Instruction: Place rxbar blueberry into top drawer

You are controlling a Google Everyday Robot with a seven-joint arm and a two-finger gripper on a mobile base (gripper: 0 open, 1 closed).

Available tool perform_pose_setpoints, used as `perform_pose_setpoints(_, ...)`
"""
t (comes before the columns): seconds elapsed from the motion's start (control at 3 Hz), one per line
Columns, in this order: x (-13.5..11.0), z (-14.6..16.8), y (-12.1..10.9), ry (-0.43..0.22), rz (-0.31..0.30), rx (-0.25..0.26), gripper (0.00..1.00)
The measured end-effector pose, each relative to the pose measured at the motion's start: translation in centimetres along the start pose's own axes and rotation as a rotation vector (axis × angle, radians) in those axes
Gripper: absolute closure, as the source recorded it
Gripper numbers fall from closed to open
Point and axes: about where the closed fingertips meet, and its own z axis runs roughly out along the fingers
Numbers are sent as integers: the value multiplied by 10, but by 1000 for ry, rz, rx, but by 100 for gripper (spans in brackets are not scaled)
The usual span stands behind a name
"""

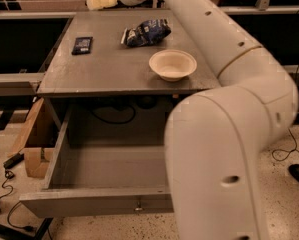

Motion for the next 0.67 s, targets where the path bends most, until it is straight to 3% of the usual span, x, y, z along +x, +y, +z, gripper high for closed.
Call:
perform_pose_setpoints(0.33, 1, 44, 7, 57, 52, 49, 0)
perform_pose_setpoints(0.67, 26, 87, 28, 213, 90, 135, 0)
